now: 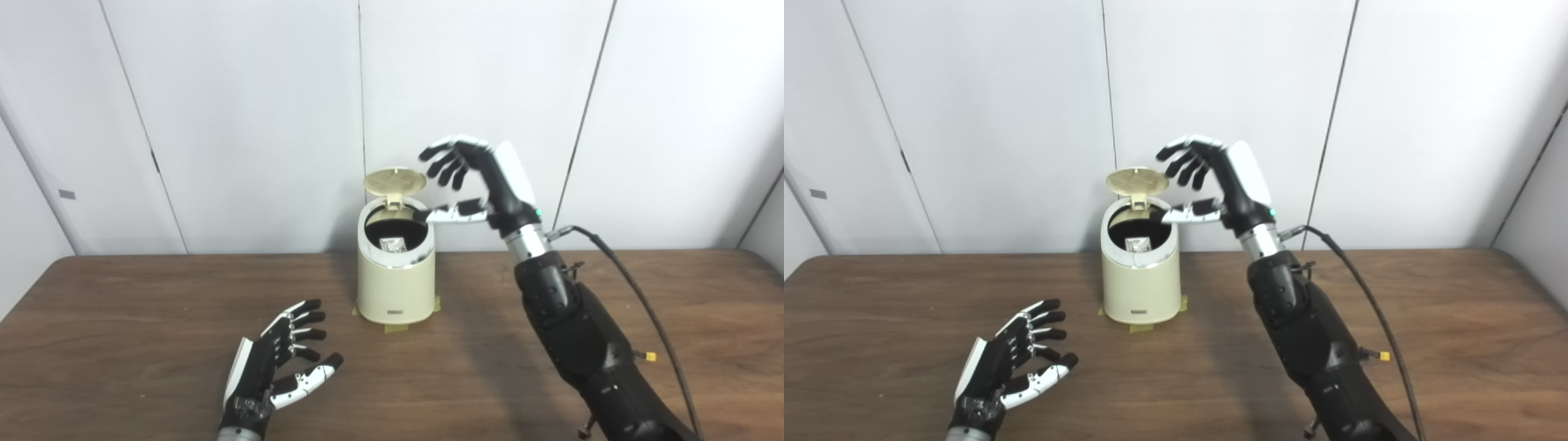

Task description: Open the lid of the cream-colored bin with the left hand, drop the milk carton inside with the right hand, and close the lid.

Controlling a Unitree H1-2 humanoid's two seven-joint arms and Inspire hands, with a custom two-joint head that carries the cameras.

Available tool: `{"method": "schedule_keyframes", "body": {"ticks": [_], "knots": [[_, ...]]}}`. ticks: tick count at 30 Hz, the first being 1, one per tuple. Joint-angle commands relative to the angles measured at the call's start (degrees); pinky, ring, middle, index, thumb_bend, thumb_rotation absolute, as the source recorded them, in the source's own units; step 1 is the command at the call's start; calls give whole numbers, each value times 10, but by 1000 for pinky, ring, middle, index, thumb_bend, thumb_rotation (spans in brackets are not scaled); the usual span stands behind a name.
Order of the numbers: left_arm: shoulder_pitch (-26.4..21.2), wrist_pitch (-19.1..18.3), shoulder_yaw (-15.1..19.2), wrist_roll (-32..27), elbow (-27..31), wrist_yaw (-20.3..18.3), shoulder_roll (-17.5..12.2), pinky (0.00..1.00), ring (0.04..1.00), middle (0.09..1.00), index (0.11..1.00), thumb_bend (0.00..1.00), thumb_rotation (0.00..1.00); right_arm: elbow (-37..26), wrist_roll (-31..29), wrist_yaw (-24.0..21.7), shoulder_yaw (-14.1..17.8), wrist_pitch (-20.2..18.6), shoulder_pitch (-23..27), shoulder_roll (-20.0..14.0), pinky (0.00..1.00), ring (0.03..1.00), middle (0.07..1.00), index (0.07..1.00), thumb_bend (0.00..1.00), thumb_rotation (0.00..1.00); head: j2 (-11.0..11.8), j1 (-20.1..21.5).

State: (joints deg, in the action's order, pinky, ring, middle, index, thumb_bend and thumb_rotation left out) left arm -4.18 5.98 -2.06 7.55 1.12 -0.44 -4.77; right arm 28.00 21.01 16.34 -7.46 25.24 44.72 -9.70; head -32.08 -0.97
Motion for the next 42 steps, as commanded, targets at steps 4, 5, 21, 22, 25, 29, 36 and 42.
{"method": "schedule_keyframes", "body": {"ticks": [4,5,21,22,25,29,36,42], "knots": [[-4,15,0,8,-7,3,-7,559,700,778,811,601,34,-47,-96,-27,39,14,-18,-6,214,278,386,563,833,144,1,0],[-4,14,0,6,-7,2,-7,561,702,780,812,601,28,-54,-108,-33,46,11,-29,-4,222,285,396,578,849,168,1,1],[-11,24,2,-6,-14,-5,-16,583,716,787,820,613,53,-227,-256,-176,68,-140,-260,19,512,658,775,793,890,259,6,11],[-11,25,3,-10,-15,-6,-17,588,719,787,821,616,60,-227,-265,-183,68,-136,-267,22,514,666,784,799,871,251,6,11],[-12,26,4,-17,-15,-8,-19,604,726,788,821,627,73,-229,-271,-188,71,-133,-279,33,532,693,800,812,841,250,6,13],[-16,24,5,-10,-4,-5,-23,601,723,792,825,631,112,-223,-266,-189,77,-133,-280,39,554,703,793,815,871,274,9,11],[-78,-18,1,2,46,-37,-59,667,792,825,853,753,287,-219,-263,-192,80,-133,-278,45,547,698,778,793,842,238,14,-1],[-199,-88,-15,19,54,-91,-110,709,864,894,910,862,357,-218,-257,-191,78,-134,-279,52,529,687,779,789,843,227,19,-3]]}}
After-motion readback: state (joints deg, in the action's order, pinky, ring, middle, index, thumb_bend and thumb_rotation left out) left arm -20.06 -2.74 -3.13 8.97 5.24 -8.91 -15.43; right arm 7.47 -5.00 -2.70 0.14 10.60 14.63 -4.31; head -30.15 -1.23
